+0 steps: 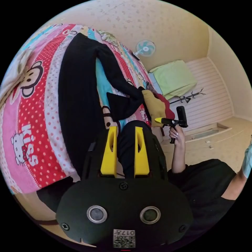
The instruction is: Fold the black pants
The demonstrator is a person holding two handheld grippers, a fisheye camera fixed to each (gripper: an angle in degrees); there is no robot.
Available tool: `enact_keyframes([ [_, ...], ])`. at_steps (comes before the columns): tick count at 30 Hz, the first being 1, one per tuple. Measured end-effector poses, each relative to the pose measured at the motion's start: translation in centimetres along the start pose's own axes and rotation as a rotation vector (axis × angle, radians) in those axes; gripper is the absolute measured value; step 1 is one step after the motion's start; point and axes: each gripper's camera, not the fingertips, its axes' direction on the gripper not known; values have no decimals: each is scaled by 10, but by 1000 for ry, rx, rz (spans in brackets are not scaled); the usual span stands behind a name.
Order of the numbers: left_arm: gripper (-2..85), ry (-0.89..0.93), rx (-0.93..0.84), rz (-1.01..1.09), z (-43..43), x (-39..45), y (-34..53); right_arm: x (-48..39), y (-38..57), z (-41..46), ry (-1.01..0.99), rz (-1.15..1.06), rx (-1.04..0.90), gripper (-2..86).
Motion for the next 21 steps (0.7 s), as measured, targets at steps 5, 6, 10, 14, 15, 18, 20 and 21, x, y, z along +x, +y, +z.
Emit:
enact_keyframes([
  [5, 148, -211, -219, 109, 110, 38, -69, 36, 32, -58, -116, -9, 111, 12],
  [6, 154, -216, -253, 103, 131, 39, -77, 41, 36, -64, -112, 0, 111, 13],
  [10, 177, -227, -377, 107, 187, 51, -90, 83, 75, -111, -80, 90, 216, 19],
  [14, 173, -388, -424, 102, 216, 74, -89, 127, 107, -132, -156, 168, 320, 21],
  [15, 151, -485, -444, 85, 225, 76, -88, 132, 108, -132, -171, 175, 330, 21],
  [18, 106, -548, -436, 82, 228, 76, -81, 145, 105, -126, -256, 164, 330, 20],
  [20, 37, -505, -431, 92, 214, 79, -79, 141, 97, -120, -264, 114, 299, 19],
  [21, 32, -425, -410, 78, 197, 80, -78, 140, 95, -118, -254, 103, 286, 19],
])
